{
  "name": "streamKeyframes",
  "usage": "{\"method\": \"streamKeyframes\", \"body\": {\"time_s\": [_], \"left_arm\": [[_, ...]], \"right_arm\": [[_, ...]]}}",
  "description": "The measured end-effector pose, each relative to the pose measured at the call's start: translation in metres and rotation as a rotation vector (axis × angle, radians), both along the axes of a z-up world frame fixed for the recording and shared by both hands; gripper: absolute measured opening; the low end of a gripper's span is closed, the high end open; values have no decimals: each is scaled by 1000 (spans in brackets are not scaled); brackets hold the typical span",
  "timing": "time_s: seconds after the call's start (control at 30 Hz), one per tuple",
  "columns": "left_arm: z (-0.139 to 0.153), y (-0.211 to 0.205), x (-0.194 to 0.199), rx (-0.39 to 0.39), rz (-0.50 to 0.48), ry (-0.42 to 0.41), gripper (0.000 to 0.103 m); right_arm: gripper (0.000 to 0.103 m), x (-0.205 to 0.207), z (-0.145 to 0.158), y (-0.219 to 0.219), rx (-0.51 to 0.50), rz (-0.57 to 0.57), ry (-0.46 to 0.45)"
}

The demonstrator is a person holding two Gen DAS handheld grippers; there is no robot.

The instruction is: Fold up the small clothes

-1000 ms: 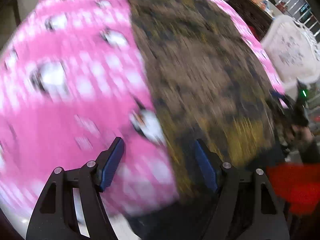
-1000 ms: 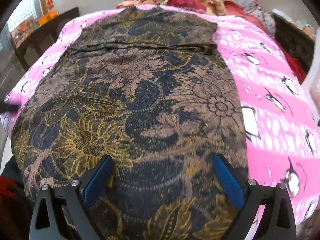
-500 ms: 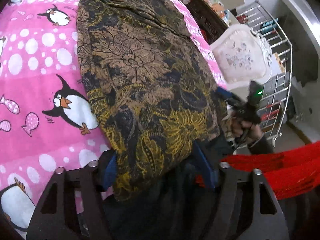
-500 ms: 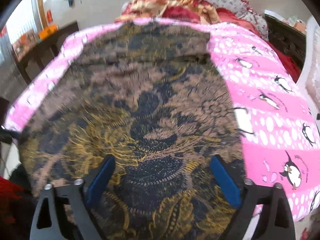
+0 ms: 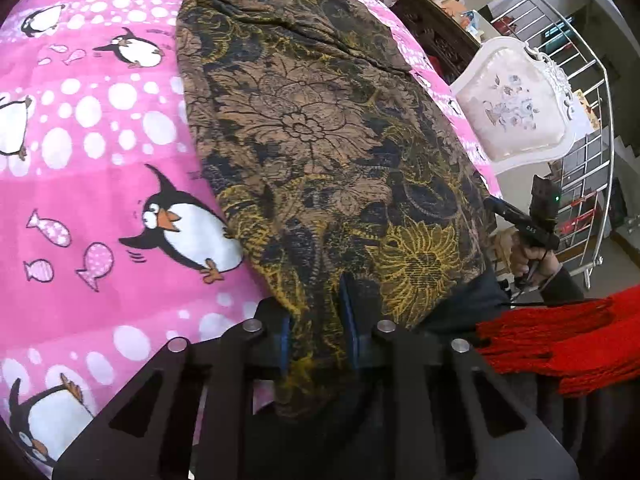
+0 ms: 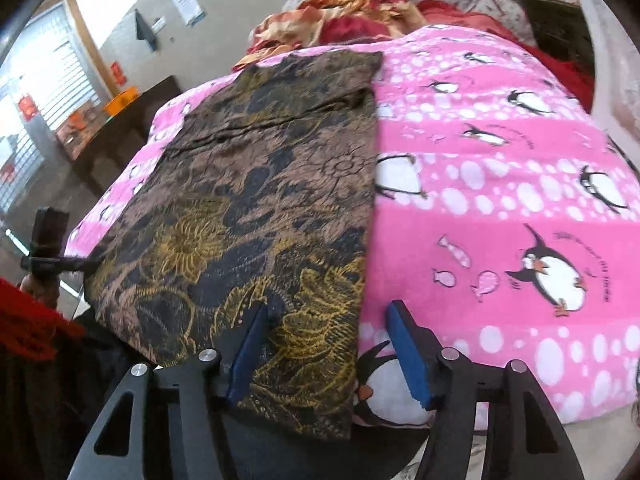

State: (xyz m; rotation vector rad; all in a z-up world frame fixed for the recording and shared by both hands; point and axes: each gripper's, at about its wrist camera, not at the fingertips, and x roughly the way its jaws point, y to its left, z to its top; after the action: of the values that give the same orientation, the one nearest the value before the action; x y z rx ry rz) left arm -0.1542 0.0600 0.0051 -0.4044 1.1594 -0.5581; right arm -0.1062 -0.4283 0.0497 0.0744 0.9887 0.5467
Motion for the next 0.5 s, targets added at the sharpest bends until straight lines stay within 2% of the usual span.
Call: {"method": "streamKeyframes", "body": {"time_s": [0.07,0.1,0.17,0.23,0.37,0.47,0.5], "left_arm": [[0,3,-2,1,4,1,19],[0,3,-3,2,2,1,20],[-2,4,-3,-6,5,5,20],[-4,6,-2,-28,14,12,23],[-5,10,0,-67,24,18,23],[-5,14,0,-100,42,27,23],[-3,16,-1,-108,52,20,23]], "right_arm": [[59,1,0,-7,80,4,6],[52,1,1,-11,129,10,14],[46,1,-1,-16,207,34,42],[46,1,-8,-19,256,46,71],[46,11,-21,-27,457,33,117],[45,20,-28,-17,507,50,126],[41,21,-28,-16,504,47,121]]}}
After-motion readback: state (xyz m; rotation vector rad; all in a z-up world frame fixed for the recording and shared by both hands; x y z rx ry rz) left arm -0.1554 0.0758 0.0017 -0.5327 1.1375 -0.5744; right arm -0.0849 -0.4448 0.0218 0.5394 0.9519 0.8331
